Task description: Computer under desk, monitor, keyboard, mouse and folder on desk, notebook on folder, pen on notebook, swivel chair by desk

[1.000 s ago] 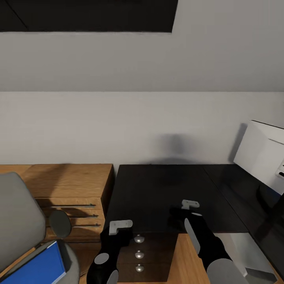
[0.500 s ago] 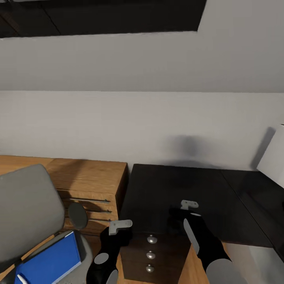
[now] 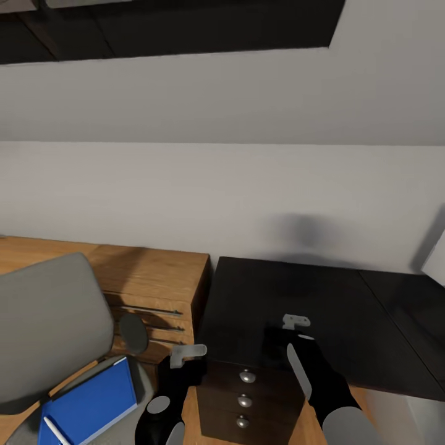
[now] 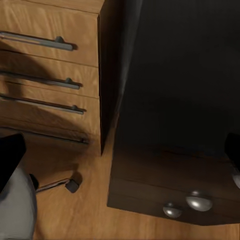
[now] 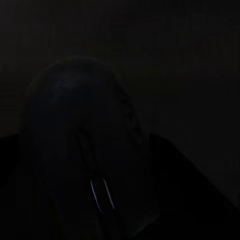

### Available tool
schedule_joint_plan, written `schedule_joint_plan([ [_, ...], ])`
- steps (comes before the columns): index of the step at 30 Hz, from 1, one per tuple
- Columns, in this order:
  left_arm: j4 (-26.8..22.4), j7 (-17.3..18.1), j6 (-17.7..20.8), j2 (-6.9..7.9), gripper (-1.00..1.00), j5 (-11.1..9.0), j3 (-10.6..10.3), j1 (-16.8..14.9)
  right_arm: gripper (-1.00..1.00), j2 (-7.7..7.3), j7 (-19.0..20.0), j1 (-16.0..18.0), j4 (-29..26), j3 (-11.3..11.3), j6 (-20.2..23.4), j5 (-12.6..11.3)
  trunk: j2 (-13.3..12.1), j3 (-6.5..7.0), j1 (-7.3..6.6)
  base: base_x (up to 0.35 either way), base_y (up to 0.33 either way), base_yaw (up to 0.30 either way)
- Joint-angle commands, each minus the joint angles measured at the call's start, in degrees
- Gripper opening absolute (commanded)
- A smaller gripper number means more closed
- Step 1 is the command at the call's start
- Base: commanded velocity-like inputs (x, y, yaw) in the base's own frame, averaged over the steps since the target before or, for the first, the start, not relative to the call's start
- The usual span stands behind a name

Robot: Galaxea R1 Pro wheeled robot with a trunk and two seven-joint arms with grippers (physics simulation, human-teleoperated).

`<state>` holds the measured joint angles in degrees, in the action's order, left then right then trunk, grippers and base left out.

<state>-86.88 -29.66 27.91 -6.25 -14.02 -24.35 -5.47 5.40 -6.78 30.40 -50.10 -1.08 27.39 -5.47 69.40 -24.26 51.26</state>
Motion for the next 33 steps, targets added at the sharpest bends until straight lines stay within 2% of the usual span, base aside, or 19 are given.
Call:
schedule_joint_plan([
  [1, 0.0, -0.5, 0.1, 0.03, 1.0, -0.6, -0.1, -0.1, -1.0, 0.03, -0.4, 0.0, -0.1, -0.1, 0.2, -0.8, 0.0, -0.06, 0.0, 0.0, 0.0, 0.274],
  [12, 0.0, -0.6, 0.1, 0.01, 1.0, -0.6, -0.2, -0.1, -1.0, 0.05, -0.4, -0.1, 0.1, 0.1, 0.2, -0.8, 0.0, -0.11, 0.0, 0.0, 0.0, 0.277],
  [14, 0.0, -0.6, 0.1, 0.01, 1.0, -0.6, -0.2, -0.1, -1.0, 0.23, -0.4, -0.1, 0.2, 1.1, 0.2, -0.8, 0.0, -0.15, 0.0, 0.0, 0.0, 0.276],
  [15, 0.0, -0.6, 0.1, 0.0, 1.0, -0.6, -0.2, -0.1, -1.0, 0.39, -0.4, -0.1, 0.3, 2.8, 0.2, -0.8, 0.0, -0.18, 0.0, 0.0, 0.0, 0.269],
  [18, 0.0, -0.6, 0.1, 0.0, 1.0, -0.6, -0.2, -0.1, -1.0, 0.64, -0.4, -0.1, 0.3, 3.2, 0.2, -0.8, 0.0, -0.29, 0.0, 0.0, 0.0, 0.264],
  [33, 0.0, -0.6, 0.2, 0.0, 1.0, -0.6, -0.2, -0.1, -1.0, 0.66, -0.4, -0.2, 0.4, 3.4, 0.2, -0.8, 0.0, -0.91, 0.0, 0.0, 0.0, 0.229],
])
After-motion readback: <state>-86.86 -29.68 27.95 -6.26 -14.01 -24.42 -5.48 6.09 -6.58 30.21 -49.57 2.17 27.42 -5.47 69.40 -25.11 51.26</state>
